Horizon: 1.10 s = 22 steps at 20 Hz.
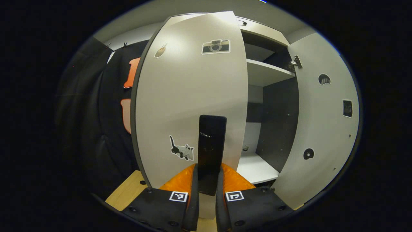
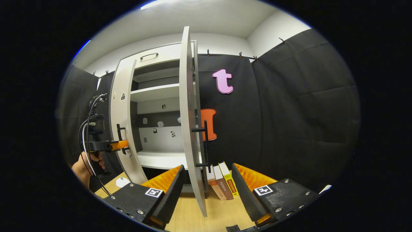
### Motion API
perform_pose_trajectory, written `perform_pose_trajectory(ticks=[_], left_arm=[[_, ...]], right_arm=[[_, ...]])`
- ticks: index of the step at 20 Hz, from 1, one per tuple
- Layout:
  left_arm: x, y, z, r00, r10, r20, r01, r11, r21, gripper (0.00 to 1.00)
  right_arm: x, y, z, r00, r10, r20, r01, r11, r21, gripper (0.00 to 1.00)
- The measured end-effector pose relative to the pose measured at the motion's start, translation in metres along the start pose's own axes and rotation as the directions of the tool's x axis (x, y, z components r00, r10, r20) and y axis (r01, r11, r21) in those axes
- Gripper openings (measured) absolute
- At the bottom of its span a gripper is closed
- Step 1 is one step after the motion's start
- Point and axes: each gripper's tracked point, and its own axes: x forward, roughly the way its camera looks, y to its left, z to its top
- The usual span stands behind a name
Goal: Open the right door of the double-door shoe cabinet with the right hand, and open the left door with the left hand.
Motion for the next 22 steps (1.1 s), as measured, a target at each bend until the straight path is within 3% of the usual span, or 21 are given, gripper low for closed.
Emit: perform_pose_trajectory(ticks=[2,11,17,22], left_arm=[[-0.007,0.008,0.000,1.000,-0.014,-0.015,0.014,1.000,-0.014,0.24],[-0.038,0.030,-0.001,0.999,0.012,-0.030,-0.012,1.000,0.008,0.24],[-0.050,0.054,0.000,0.998,0.059,-0.025,-0.059,0.998,-0.001,0.23],[-0.057,0.084,0.004,0.988,0.156,-0.002,-0.156,0.987,0.030,0.23]], right_arm=[[-0.001,-0.001,-0.001,1.000,0.000,-0.013,0.000,1.000,-0.015,0.87],[0.015,0.029,0.003,0.997,0.075,0.013,-0.074,0.996,-0.039,0.89],[0.025,0.055,-0.002,0.994,0.106,0.008,-0.105,0.994,-0.037,0.89],[0.034,0.077,-0.007,0.992,0.124,0.002,-0.124,0.991,-0.051,0.89]])
